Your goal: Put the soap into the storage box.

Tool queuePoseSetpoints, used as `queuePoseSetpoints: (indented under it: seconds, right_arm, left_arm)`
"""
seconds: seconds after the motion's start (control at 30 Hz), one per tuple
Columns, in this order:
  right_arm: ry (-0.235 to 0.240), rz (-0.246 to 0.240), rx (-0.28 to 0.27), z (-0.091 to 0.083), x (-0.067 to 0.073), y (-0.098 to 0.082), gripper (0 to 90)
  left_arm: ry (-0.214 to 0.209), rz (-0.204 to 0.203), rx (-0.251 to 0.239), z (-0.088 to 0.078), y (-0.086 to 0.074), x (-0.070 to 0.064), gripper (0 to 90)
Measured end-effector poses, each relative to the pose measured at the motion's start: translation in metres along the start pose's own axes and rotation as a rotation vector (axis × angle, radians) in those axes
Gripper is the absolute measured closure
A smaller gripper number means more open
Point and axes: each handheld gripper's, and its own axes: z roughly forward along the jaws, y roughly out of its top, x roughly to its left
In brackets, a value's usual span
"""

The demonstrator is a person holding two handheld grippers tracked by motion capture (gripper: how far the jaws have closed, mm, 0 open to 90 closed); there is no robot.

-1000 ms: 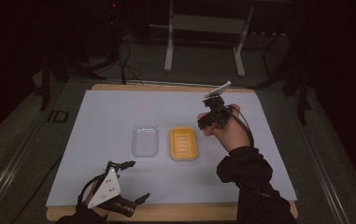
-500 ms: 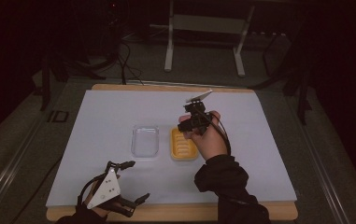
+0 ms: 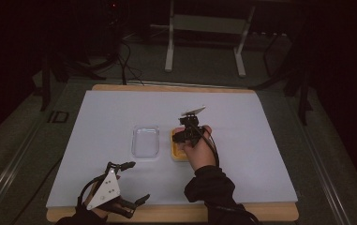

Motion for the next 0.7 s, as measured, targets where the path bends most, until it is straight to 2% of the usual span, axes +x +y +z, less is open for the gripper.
queuePoseSetpoints:
  seconds: [0.17, 0.43, 0.7]
  right_arm:
    - [-0.027, 0.018, 0.020, 0.016, -0.001, -0.005, 37.6]
    - [-0.035, 0.035, 0.045, 0.031, -0.004, -0.006, 37.6]
    - [-0.053, 0.018, 0.076, 0.042, -0.003, -0.005, 37.5]
  left_arm:
    - [-0.001, 0.003, 0.000, 0.000, 0.000, 0.000, 0.6]
    - [-0.004, 0.003, -0.001, -0.001, 0.000, 0.000, 0.6]
    - [-0.005, 0.003, -0.002, -0.001, 0.000, 0.000, 0.6]
